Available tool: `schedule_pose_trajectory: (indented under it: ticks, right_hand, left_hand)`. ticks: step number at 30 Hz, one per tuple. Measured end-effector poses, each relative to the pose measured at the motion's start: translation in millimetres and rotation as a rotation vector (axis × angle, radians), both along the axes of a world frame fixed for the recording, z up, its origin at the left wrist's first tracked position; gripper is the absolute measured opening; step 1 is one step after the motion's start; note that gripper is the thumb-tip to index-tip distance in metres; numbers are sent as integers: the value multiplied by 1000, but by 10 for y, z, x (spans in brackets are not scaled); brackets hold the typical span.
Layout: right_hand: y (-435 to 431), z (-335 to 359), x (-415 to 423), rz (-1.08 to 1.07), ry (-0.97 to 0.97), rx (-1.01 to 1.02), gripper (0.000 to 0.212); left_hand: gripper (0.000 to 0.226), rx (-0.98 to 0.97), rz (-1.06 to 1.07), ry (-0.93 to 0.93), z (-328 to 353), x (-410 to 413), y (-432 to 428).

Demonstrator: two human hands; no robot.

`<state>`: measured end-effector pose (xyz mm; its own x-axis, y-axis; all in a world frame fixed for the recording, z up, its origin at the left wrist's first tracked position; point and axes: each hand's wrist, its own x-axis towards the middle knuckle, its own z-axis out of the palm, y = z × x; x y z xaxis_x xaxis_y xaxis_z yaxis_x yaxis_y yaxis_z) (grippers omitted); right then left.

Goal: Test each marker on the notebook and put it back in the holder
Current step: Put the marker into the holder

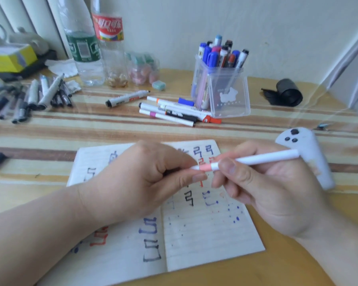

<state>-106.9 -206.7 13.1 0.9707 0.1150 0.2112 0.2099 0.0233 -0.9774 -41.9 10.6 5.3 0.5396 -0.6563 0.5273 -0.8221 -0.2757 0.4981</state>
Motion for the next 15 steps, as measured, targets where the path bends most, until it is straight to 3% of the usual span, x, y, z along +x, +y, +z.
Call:
schedule_pose_trajectory:
  ticks: [4,8,11,13,15]
  right_hand:
    - [6,-57,-18,-29,33,15,30]
    - [17,-47,33,-141,28,117,53]
    - [8,37,68,-248,-23,48,56]
    - [25,114,89,-284,-45,1,54]
    - [65,217,119,-289,-67,-74,34]
  left_hand:
    - [41,25,18,35,-76,60,-9]
    - [41,21,78,29,-105,137,-16]
    - [44,32,151,67,-118,163,10]
    - [41,37,173,78,-115,163,19]
    - [35,67,192,76,-108,167,23]
